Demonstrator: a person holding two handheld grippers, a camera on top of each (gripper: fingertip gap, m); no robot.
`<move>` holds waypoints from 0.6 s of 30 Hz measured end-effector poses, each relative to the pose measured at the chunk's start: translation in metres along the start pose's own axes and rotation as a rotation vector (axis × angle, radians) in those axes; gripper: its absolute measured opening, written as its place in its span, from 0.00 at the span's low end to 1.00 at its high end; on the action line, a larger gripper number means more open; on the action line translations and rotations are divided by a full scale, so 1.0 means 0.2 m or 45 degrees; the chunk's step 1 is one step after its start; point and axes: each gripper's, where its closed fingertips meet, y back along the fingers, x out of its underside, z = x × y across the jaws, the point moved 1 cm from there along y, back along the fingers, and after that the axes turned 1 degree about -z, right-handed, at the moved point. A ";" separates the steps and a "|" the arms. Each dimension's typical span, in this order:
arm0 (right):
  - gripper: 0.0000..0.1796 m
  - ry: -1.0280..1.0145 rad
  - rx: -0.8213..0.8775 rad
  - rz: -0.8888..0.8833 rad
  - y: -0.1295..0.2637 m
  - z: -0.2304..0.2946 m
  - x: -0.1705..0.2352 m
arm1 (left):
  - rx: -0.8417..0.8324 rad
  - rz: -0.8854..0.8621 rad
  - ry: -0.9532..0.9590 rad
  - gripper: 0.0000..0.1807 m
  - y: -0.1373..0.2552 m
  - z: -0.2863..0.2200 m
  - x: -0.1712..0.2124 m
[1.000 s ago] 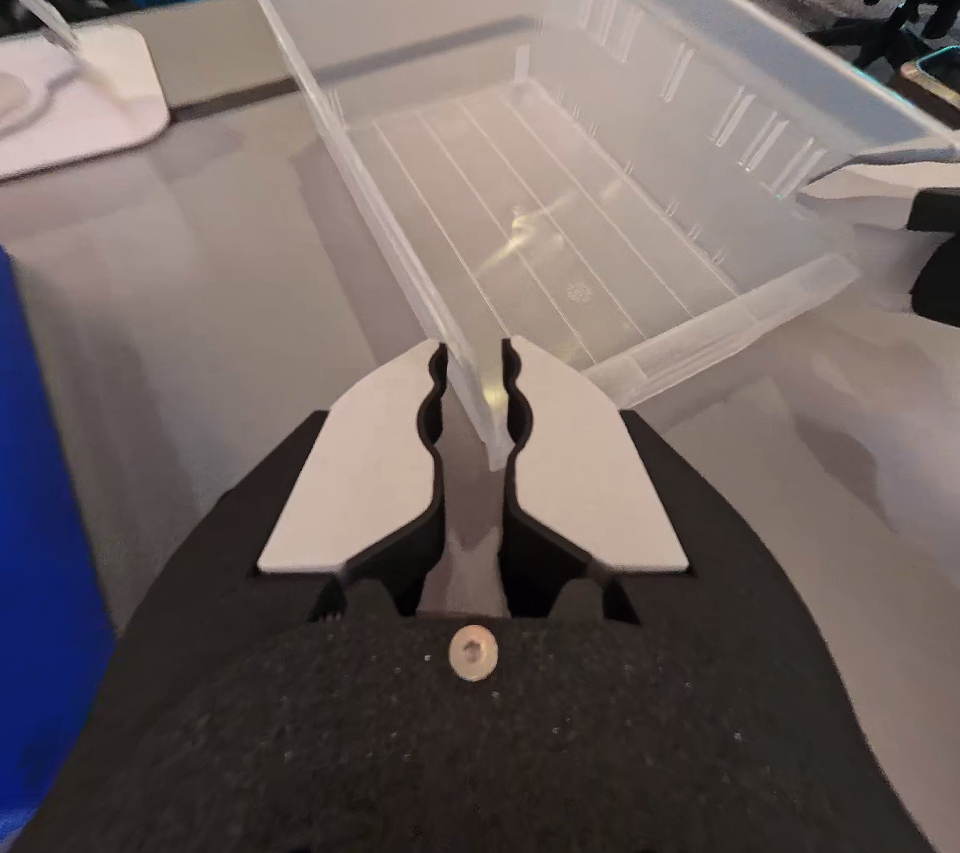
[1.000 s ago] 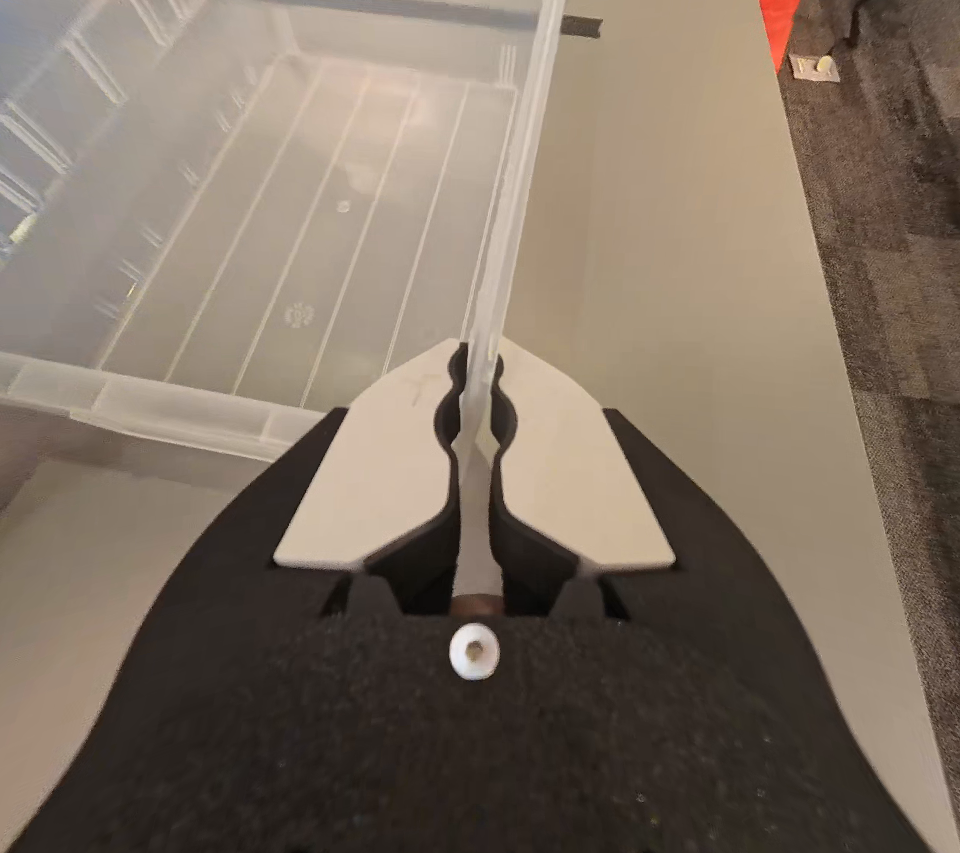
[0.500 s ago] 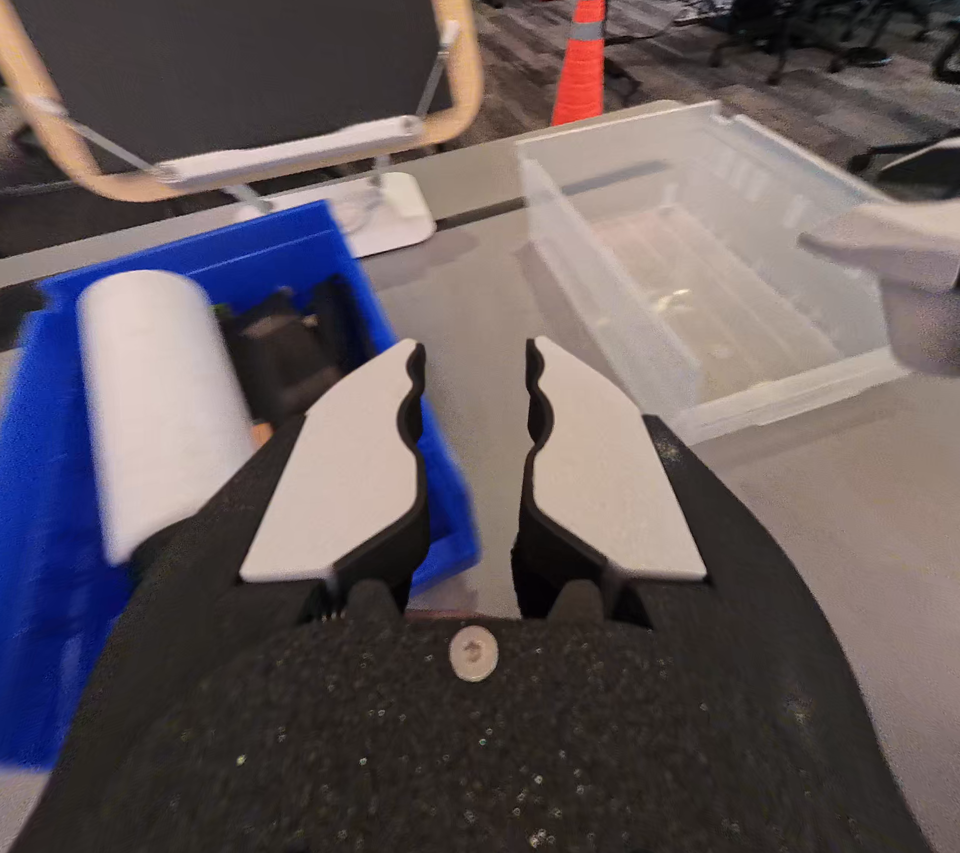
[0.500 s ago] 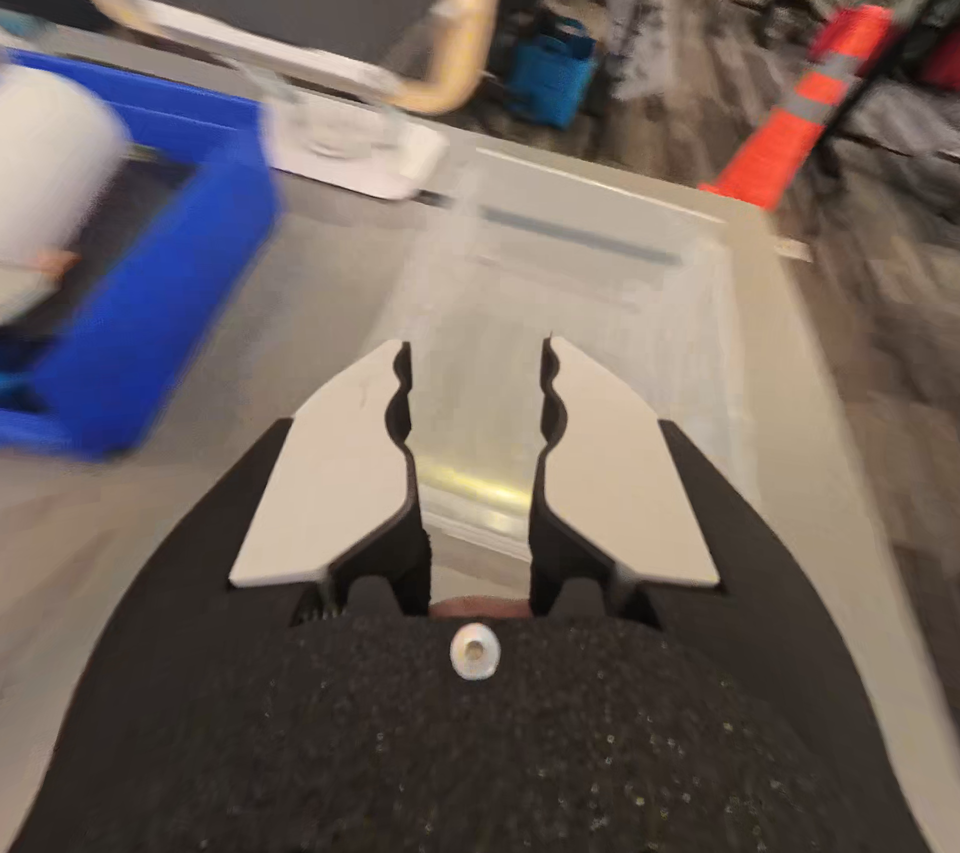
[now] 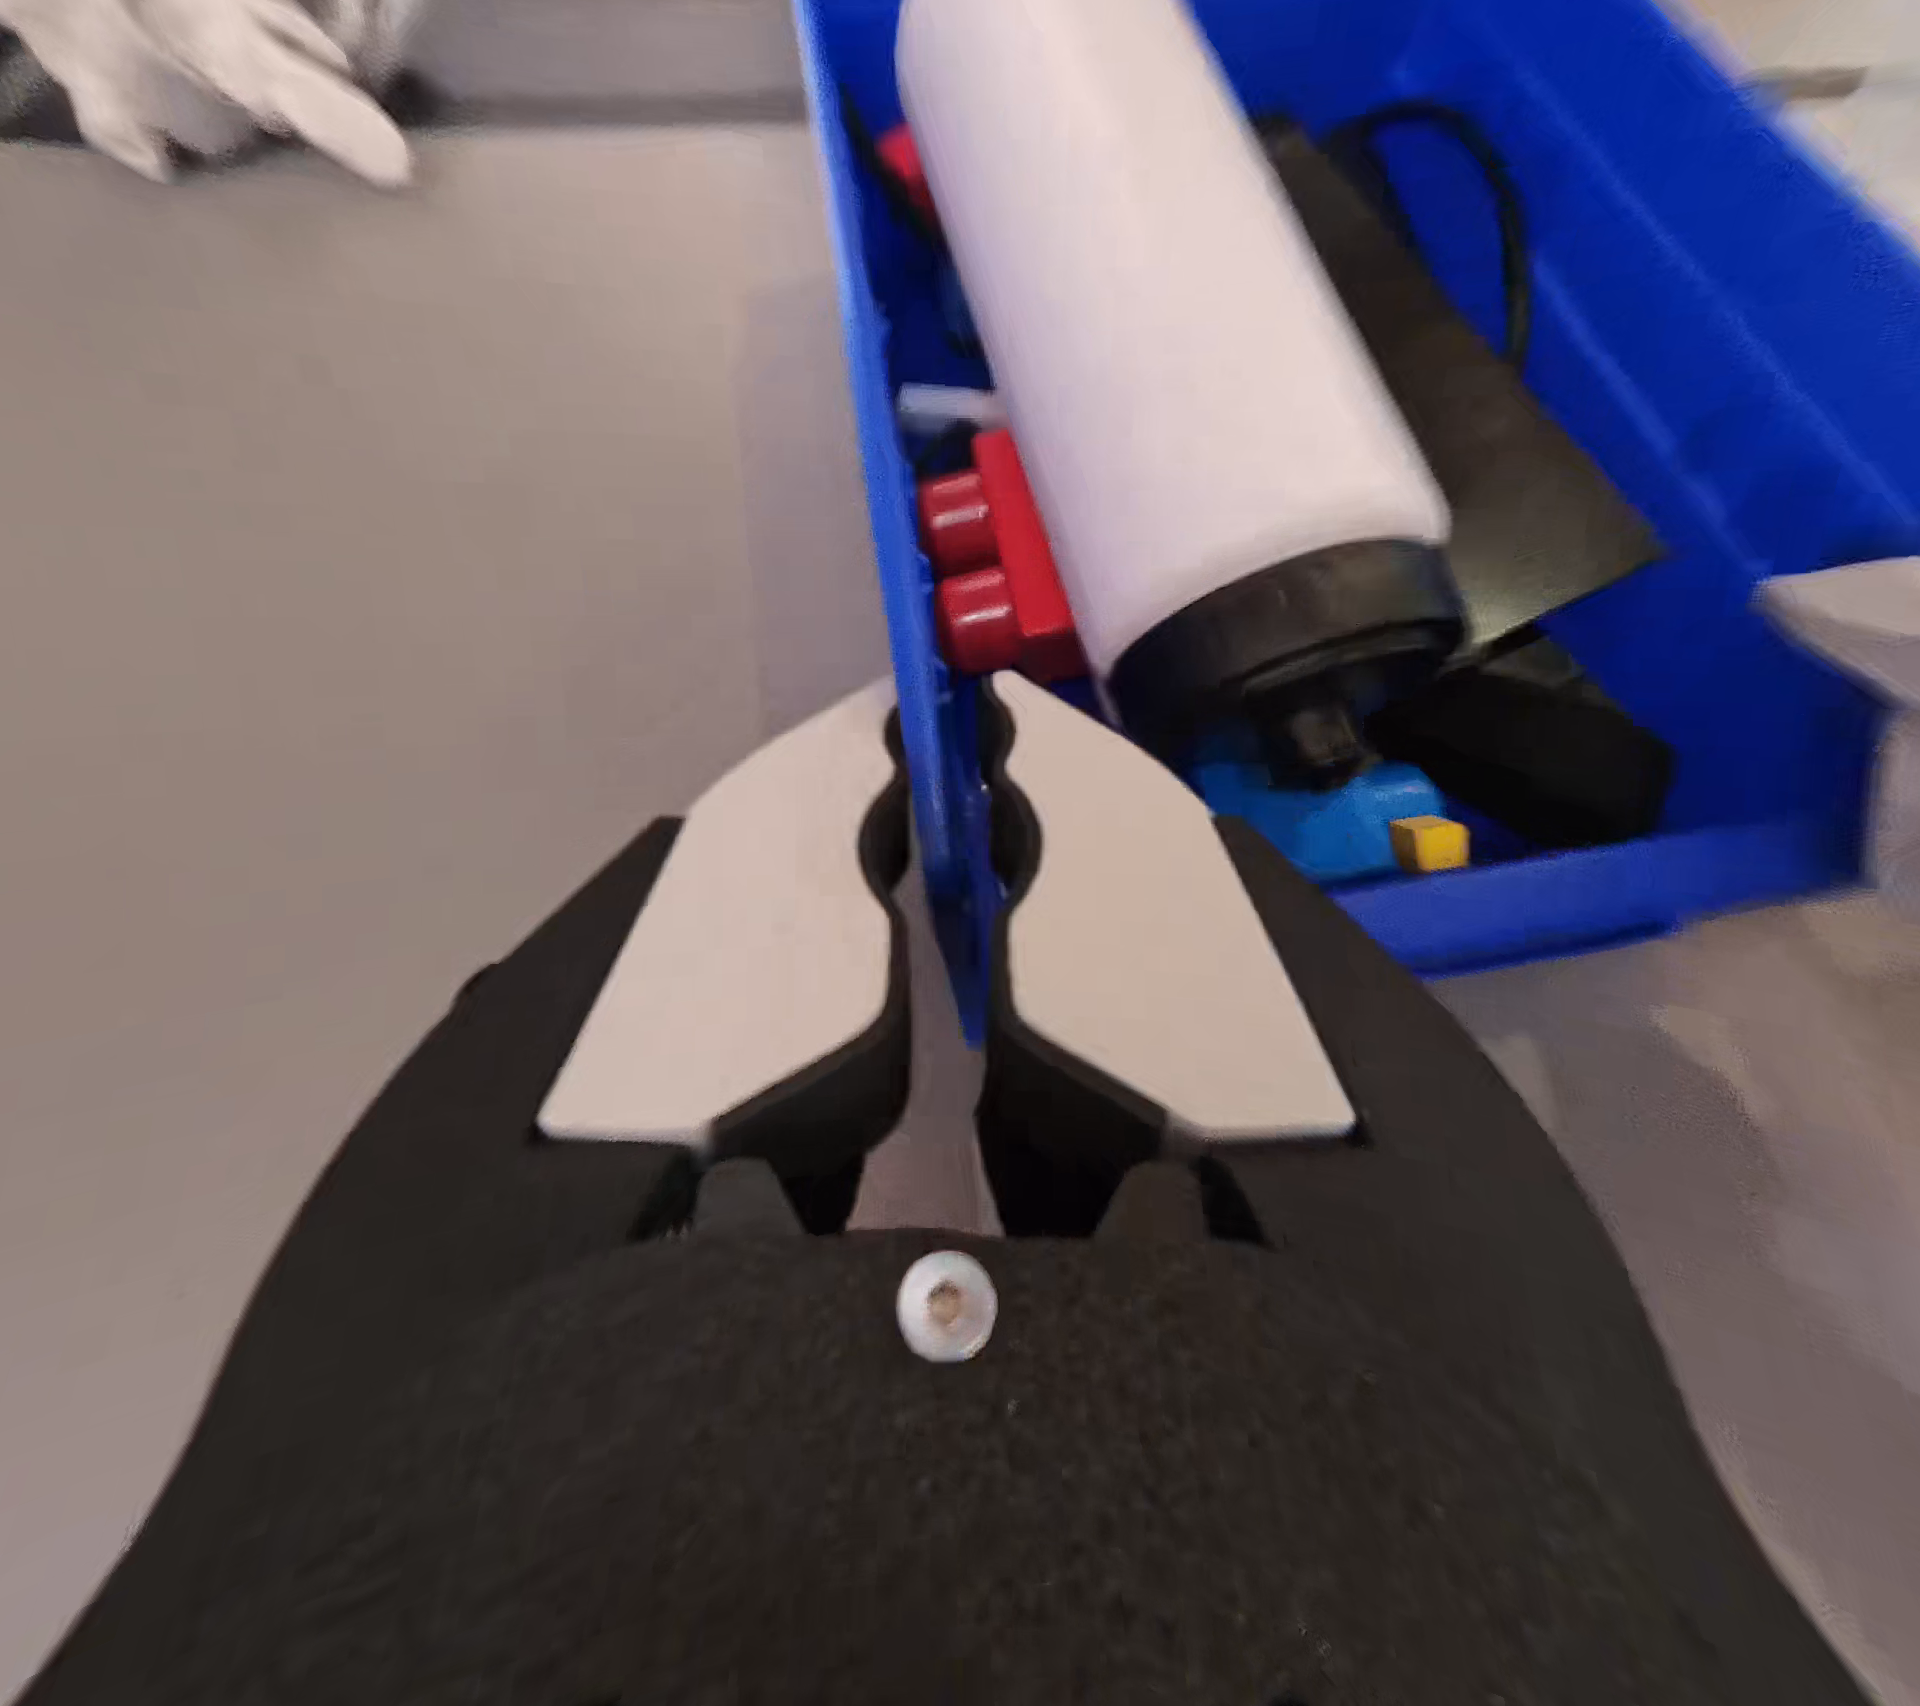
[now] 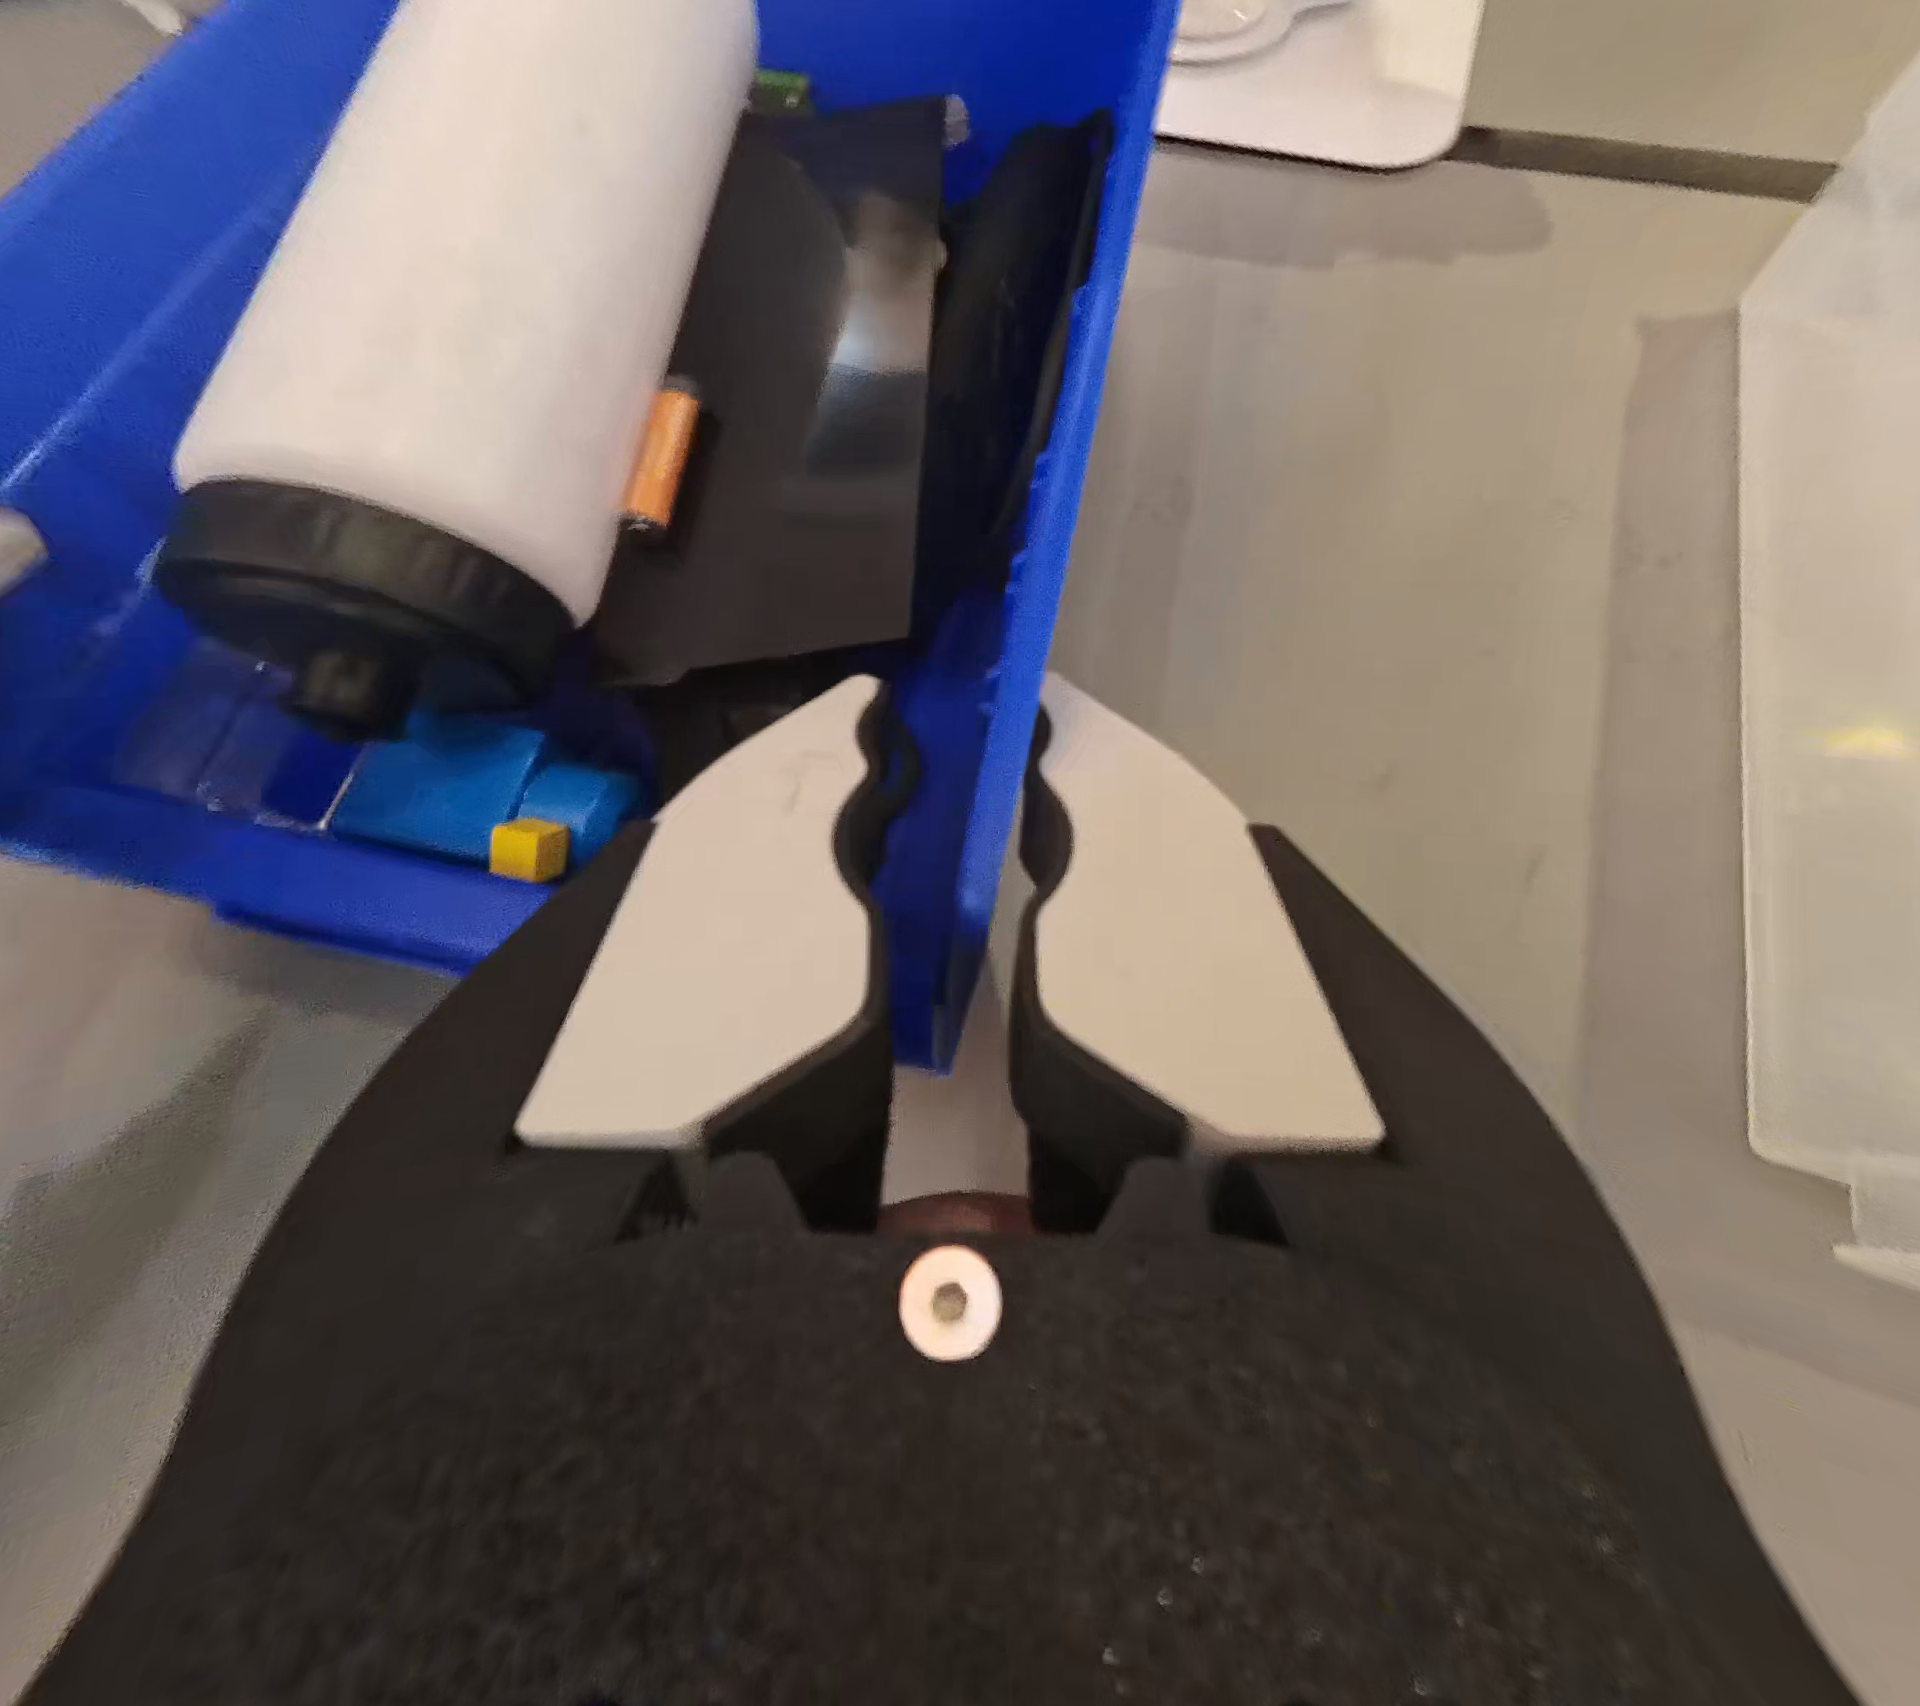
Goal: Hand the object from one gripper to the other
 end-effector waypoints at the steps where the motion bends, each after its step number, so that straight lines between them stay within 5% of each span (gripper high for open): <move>1: 0.07 -0.033 0.044 0.014 0.00 -0.02 0.00 | 0.013 0.036 -0.001 0.03 -0.04 0.01 0.03; 8: 0.03 -0.009 0.211 -0.010 0.03 0.15 -0.03 | -0.078 0.039 0.023 0.02 -0.01 0.18 0.00; 18: 0.03 0.053 0.043 -0.118 -0.13 0.90 -0.18 | -0.242 -0.077 0.037 0.03 0.18 0.93 -0.07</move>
